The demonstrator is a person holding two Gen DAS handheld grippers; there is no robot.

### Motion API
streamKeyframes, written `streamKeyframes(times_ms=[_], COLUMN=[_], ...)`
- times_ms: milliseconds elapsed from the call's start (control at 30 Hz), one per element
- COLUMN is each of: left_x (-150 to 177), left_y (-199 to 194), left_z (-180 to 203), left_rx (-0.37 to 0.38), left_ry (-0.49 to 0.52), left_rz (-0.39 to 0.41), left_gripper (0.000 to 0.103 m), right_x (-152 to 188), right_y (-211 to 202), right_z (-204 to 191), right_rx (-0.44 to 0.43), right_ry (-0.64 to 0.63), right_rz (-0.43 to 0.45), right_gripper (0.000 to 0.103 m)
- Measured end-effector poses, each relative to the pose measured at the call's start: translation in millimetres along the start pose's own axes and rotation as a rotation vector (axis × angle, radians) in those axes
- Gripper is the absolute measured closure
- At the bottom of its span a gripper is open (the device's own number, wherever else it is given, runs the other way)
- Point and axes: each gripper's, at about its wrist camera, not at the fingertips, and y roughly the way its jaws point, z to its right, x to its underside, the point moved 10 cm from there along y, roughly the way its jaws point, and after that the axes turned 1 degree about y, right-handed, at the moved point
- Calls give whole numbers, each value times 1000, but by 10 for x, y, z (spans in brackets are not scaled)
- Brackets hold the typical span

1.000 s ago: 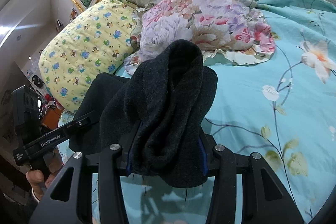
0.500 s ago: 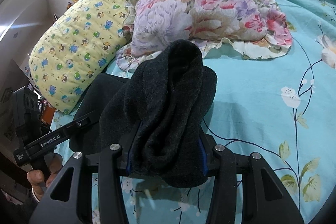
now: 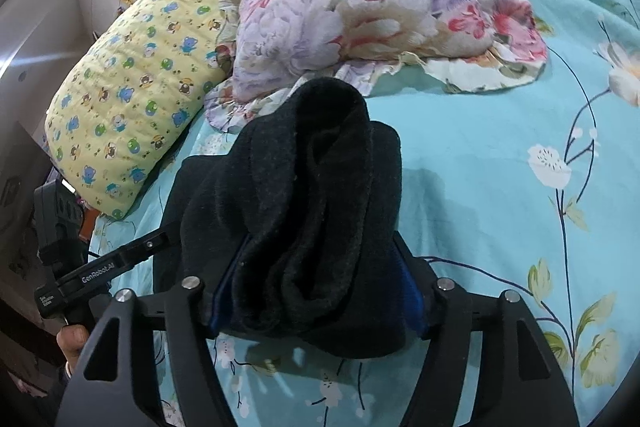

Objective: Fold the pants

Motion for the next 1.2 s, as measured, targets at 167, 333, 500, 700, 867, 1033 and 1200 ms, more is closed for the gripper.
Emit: streamKeyframes(times_ms=[167,333,500,700,867,1033,1200], left_x=[19,45,64,139,229,331,429], left_y=[-4,-12,-51,-182,-287,-354,-403], left_z=[-11,-10,-10,-23,-17,3,8], left_rx=[-2,1,1,-9,-42,-59,-94], left_ry=[5,6,5,13,46,58,72], left_rz=[-8,-13,-13,-6,3,1,3], left_gripper=[34,33,30,23,23,22,21], right_x=[3,13,15,17,71,176,266], right_y=[-6,-7,-38,-161,-246,-302,-353], right_z=[38,55,50,-39,-126,-189,-238], right_rx=[7,9,0,6,19,26,37], right_ry=[11,19,20,-3,-44,-80,-111], right_rz=[1,0,6,34,45,47,61], right_gripper=[28,25,25,16,14,13,8])
